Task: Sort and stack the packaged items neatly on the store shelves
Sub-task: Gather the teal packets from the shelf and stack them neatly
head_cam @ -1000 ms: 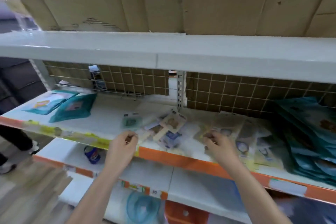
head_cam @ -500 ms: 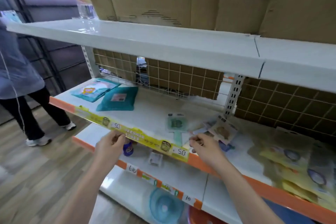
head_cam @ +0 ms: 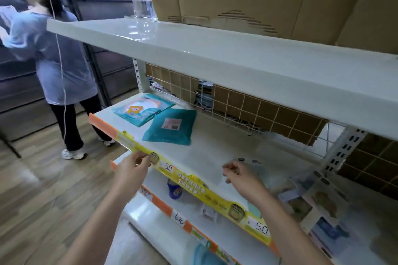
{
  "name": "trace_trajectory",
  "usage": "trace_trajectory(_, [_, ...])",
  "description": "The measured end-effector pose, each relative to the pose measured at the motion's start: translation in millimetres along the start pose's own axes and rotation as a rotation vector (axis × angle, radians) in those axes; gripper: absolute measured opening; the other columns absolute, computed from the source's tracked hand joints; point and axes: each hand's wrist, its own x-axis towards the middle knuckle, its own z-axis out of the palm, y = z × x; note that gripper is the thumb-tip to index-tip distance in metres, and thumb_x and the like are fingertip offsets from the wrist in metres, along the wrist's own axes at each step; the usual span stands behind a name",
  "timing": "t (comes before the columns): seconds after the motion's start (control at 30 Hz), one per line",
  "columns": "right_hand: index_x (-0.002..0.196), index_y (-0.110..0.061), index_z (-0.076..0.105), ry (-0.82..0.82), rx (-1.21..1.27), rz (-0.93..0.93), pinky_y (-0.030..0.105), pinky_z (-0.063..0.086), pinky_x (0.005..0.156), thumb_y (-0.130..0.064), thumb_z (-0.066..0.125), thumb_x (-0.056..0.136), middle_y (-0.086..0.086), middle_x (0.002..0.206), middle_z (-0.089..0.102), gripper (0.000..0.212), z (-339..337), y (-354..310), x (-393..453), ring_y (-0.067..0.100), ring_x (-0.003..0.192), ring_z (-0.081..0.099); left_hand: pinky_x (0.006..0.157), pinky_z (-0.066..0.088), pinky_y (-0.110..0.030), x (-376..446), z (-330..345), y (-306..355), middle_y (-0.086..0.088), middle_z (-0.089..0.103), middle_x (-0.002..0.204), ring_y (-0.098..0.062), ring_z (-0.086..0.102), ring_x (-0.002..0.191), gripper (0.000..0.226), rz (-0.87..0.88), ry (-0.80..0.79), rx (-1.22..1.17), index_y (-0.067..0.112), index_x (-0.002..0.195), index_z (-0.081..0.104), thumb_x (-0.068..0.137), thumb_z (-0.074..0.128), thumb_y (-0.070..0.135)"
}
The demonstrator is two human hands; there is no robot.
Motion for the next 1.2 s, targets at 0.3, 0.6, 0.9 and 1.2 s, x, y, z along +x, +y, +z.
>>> trace_trajectory(0.3, [0.089,-0.023,0.062,0.055,-0.001,0.064,0.032,0.051,0.075,-0.026,0.055,0.093,0.0,0.091,0.067,0.009,50.3,-23.4,60.3,0.017,0.08,0.068,0.071,0.046,-0.034,101.4,-13.4,-10.2,0.0,0.067,0.088,-0.021,0.061,0.084,0.014,0.052,-0.048,0.116,0.02,0.094,0.063,0.093,0.05,0.023])
trace_trajectory(0.6, [0.098,-0.018,0.062,0.219,-0.015,0.177,0.027,0.049,0.068,-0.026,0.051,0.094,0.001,0.1,0.067,0.014,114.4,-78.7,120.5,0.017,0.083,0.067,0.08,0.046,-0.034,239.3,-35.4,-31.7,-0.003,0.067,0.098,-0.027,0.058,0.092,0.016,0.173,-0.228,0.342,0.021,0.1,0.064,0.089,0.053,0.026])
trace_trajectory(0.9, [0.142,-0.01,0.035,0.321,0.095,0.394,0.032,0.042,0.097,-0.042,0.057,0.09,0.008,0.14,0.047,0.064,154.9,-92.6,154.4,0.024,0.123,0.05,0.1,0.034,-0.043,320.6,-25.6,-71.3,0.0,0.04,0.145,-0.024,0.035,0.133,0.059,0.321,-0.267,0.958,0.023,0.139,0.033,0.086,0.055,0.038])
trace_trajectory(1.2, [0.146,-0.005,0.025,0.404,0.316,0.521,0.038,0.044,0.1,-0.035,0.072,0.081,0.014,0.141,0.044,0.085,179.4,-89.5,178.0,0.028,0.121,0.051,0.102,0.032,-0.04,345.5,-22.8,-88.4,0.003,0.041,0.143,-0.023,0.037,0.131,0.053,0.456,-0.362,0.991,0.028,0.139,0.038,0.093,0.037,0.054])
